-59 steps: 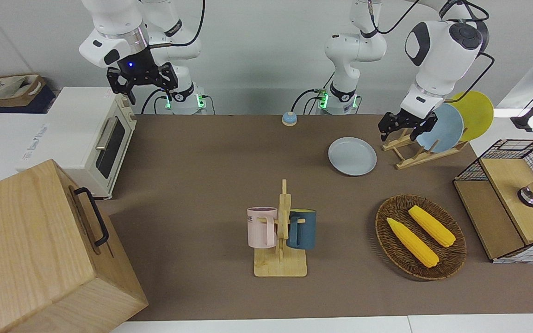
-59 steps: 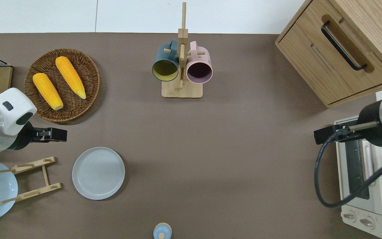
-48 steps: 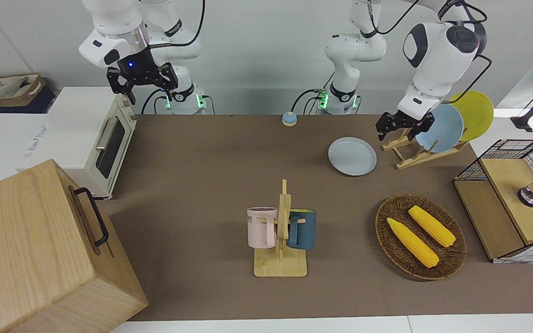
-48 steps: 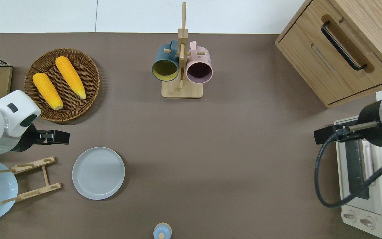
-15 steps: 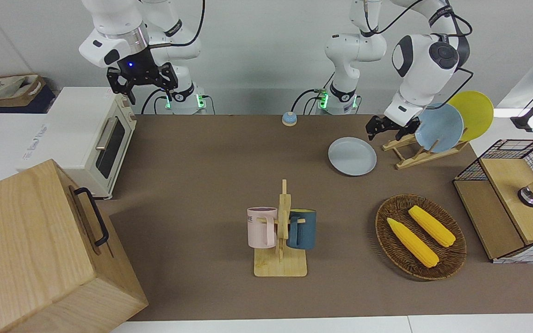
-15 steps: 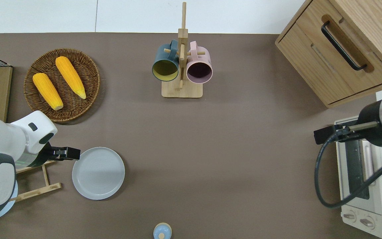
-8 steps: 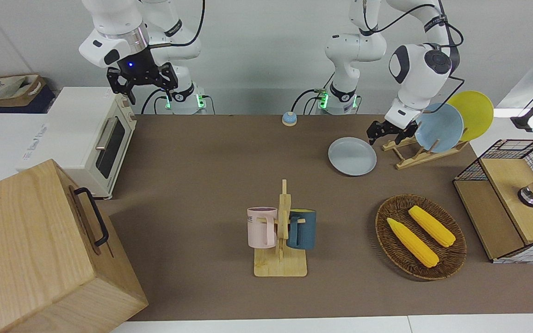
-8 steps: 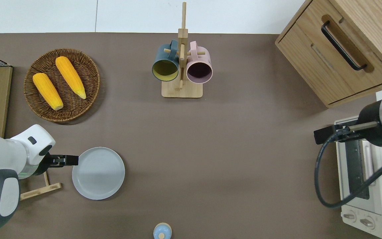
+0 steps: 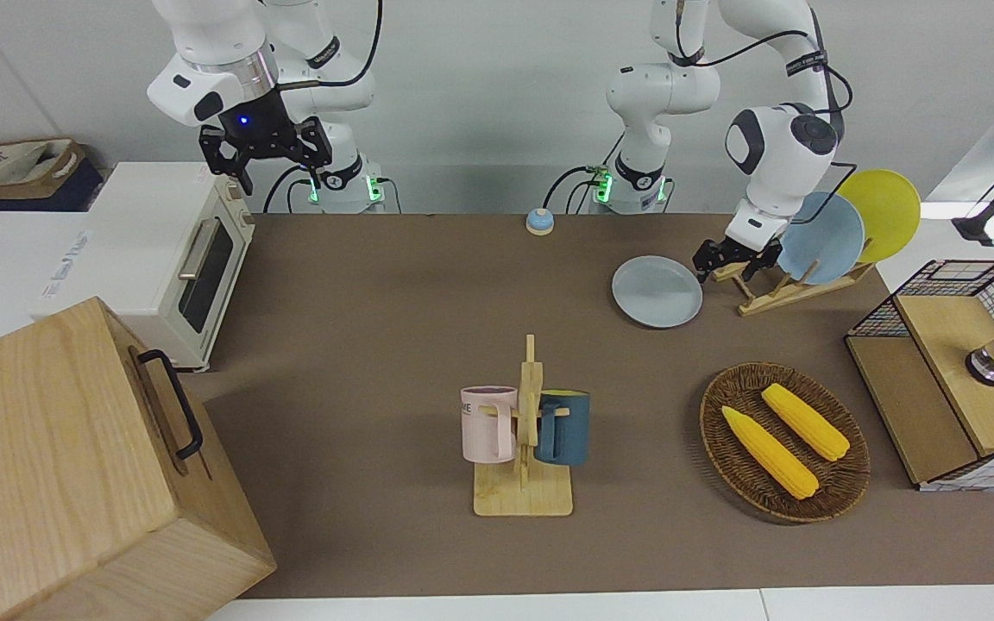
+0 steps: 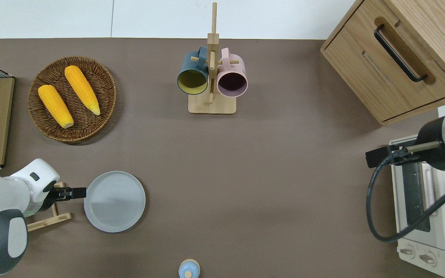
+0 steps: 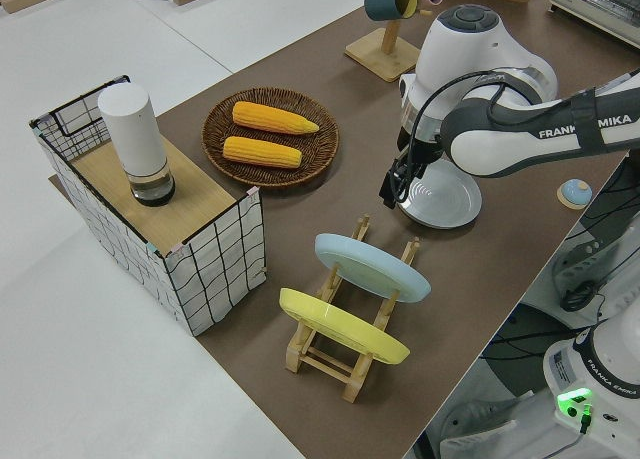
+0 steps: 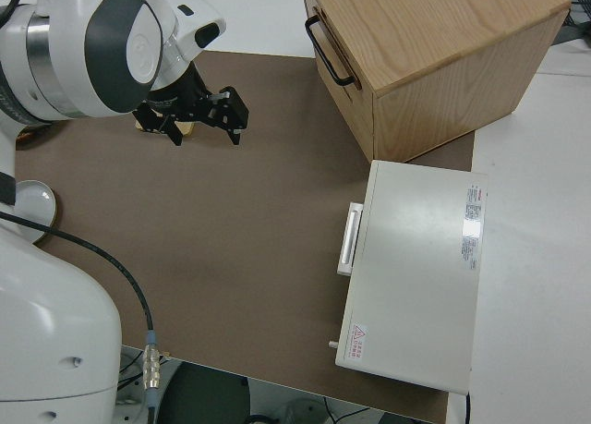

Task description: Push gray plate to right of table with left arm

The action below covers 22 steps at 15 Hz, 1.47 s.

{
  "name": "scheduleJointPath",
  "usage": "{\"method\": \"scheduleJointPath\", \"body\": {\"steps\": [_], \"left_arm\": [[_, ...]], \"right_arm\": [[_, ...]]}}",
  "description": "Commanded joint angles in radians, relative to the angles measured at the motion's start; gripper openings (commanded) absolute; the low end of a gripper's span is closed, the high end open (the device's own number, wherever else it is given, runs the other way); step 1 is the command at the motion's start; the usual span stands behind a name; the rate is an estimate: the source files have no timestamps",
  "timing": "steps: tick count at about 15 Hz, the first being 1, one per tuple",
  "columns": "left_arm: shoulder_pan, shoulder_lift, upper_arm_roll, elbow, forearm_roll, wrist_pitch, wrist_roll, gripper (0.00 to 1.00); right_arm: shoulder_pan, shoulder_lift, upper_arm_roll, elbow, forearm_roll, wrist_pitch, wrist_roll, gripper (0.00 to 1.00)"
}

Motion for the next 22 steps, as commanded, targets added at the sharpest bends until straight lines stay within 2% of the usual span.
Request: {"method": "scheduleJointPath", "body": {"steps": [1,4,12,17,22], "left_arm": [[0.018,-0.019,-0.005,-0.058,0.006,0.061,0.026,1.00],[0.015,-0.013,-0.007,-0.106,0.001,0.126,0.026,1.00],[-0.002,0.021,-0.007,-0.115,-0.002,0.136,0.026,1.00],[-0.003,0.039,-0.025,-0.115,-0.003,0.142,0.024,1.00],[-0.049,0.079,-0.025,-0.115,-0.003,0.179,-0.006,0.99]], "right_arm": [[-0.020,-0.003,0.015,0.008,0.010,-0.014,0.001,0.983],[-0.020,-0.003,0.013,0.008,0.010,-0.014,0.001,0.983],[-0.020,-0.003,0.013,0.008,0.010,-0.014,0.002,0.983],[-0.020,-0.003,0.013,0.008,0.010,-0.016,0.001,0.983],[-0.020,-0.003,0.015,0.008,0.010,-0.014,0.001,0.983]]}}
